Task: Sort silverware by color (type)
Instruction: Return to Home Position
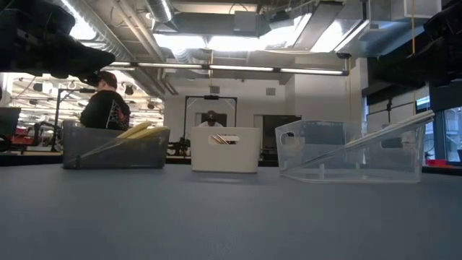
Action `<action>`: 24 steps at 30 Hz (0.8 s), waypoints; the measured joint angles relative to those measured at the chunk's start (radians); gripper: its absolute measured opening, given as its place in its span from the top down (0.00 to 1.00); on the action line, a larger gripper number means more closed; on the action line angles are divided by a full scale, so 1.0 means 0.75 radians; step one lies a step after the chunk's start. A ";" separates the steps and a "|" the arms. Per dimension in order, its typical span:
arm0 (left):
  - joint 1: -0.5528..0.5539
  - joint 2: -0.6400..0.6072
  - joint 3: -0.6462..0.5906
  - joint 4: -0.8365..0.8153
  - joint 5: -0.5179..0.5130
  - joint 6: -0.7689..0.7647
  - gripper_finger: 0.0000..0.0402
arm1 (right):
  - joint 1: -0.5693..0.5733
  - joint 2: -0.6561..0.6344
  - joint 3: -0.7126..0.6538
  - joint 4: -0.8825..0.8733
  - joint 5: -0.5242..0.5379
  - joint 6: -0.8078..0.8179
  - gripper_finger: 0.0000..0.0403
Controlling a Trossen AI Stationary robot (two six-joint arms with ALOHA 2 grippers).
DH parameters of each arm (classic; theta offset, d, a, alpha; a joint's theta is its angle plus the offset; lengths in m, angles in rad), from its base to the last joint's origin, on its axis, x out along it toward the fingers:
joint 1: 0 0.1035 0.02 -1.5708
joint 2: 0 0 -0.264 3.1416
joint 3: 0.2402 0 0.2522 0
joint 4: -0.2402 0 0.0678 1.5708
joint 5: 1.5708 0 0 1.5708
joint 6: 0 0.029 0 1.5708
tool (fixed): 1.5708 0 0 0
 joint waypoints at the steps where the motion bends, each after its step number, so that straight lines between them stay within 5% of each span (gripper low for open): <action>1: 0.000 0.000 0.000 0.000 0.000 0.000 1.00 | 0.000 0.000 0.000 0.001 0.027 -0.002 0.60; 9: 0.000 0.000 0.000 -0.001 -0.001 -0.001 1.00 | 0.000 0.000 -0.028 0.117 0.144 -0.118 0.60; 11: 0.000 0.000 0.000 -0.001 -0.003 -0.002 1.00 | 0.000 0.000 -0.083 0.301 0.091 -0.202 0.60; 17: 0.000 0.001 0.000 -0.006 -0.048 -0.003 1.00 | -0.082 0.006 -0.092 0.325 0.015 -0.277 0.60; 24: -0.001 0.001 0.000 -0.005 -0.048 -0.003 1.00 | -0.397 0.006 -0.092 0.323 -0.274 -0.284 0.60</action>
